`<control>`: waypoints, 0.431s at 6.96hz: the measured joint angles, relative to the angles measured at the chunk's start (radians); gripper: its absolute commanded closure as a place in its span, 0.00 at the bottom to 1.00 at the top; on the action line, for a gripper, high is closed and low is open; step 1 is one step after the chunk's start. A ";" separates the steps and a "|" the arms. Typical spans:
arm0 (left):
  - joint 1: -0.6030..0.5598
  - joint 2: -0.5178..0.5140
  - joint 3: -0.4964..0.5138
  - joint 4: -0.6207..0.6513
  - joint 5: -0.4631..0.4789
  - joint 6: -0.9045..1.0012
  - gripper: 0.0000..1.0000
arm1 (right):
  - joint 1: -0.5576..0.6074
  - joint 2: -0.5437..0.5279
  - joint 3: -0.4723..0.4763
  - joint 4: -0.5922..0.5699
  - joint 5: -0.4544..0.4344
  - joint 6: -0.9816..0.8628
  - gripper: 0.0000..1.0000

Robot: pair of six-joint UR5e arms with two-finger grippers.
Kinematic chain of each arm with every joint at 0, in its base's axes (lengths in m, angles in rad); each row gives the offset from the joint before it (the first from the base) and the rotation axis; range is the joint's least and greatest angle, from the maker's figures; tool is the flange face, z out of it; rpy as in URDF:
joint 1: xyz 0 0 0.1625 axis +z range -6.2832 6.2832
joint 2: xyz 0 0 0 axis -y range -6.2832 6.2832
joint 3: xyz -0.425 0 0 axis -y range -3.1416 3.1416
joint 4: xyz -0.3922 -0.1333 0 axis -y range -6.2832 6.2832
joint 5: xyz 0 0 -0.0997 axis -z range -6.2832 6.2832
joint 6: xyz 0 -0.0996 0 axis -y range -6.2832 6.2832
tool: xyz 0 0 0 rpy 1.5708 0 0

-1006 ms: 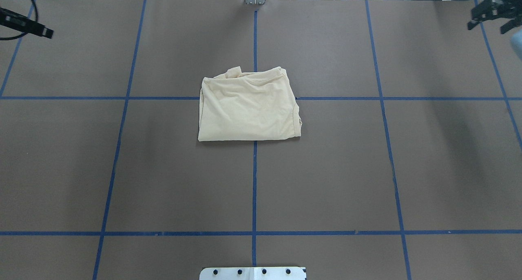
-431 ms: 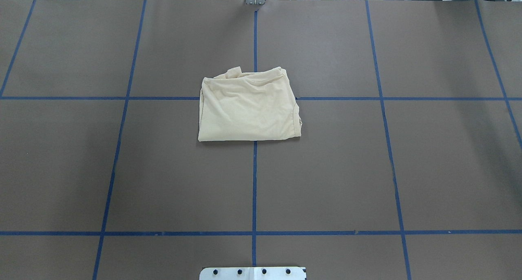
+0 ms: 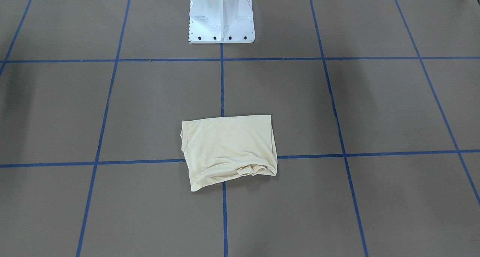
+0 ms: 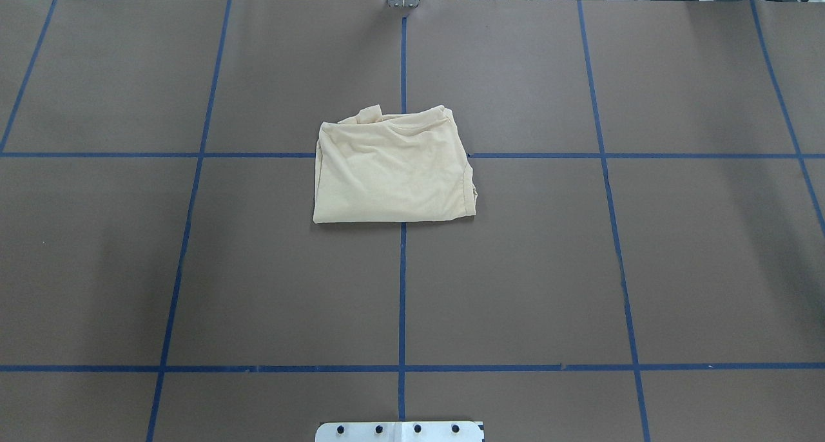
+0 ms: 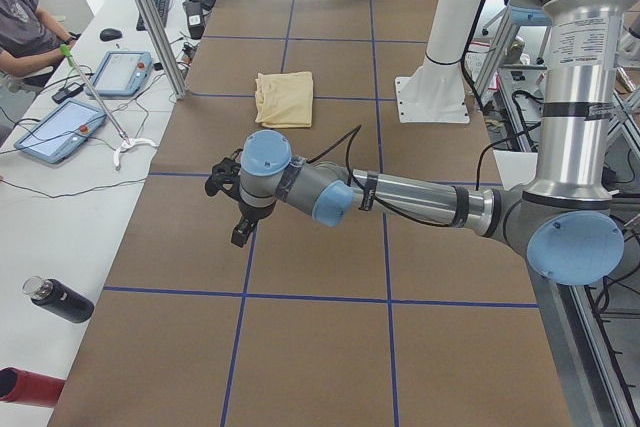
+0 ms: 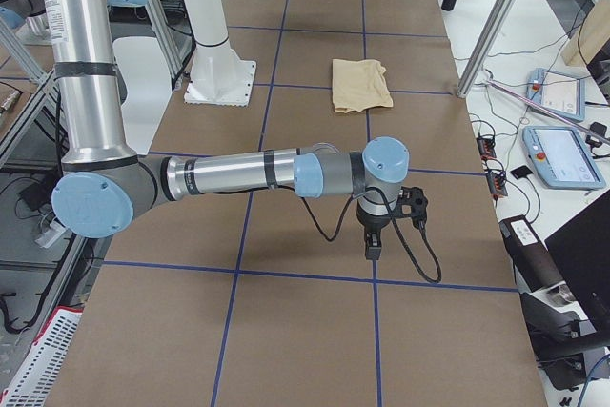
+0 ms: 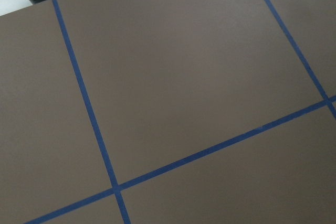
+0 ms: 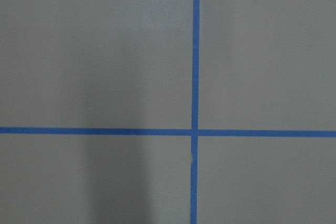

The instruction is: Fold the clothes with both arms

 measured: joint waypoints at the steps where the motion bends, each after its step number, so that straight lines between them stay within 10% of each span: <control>1: -0.009 0.008 -0.008 -0.001 0.005 -0.011 0.00 | 0.000 -0.016 0.021 0.001 0.000 0.002 0.00; 3: -0.028 0.015 -0.026 0.002 0.011 -0.020 0.00 | 0.001 -0.041 0.064 -0.012 0.011 0.012 0.00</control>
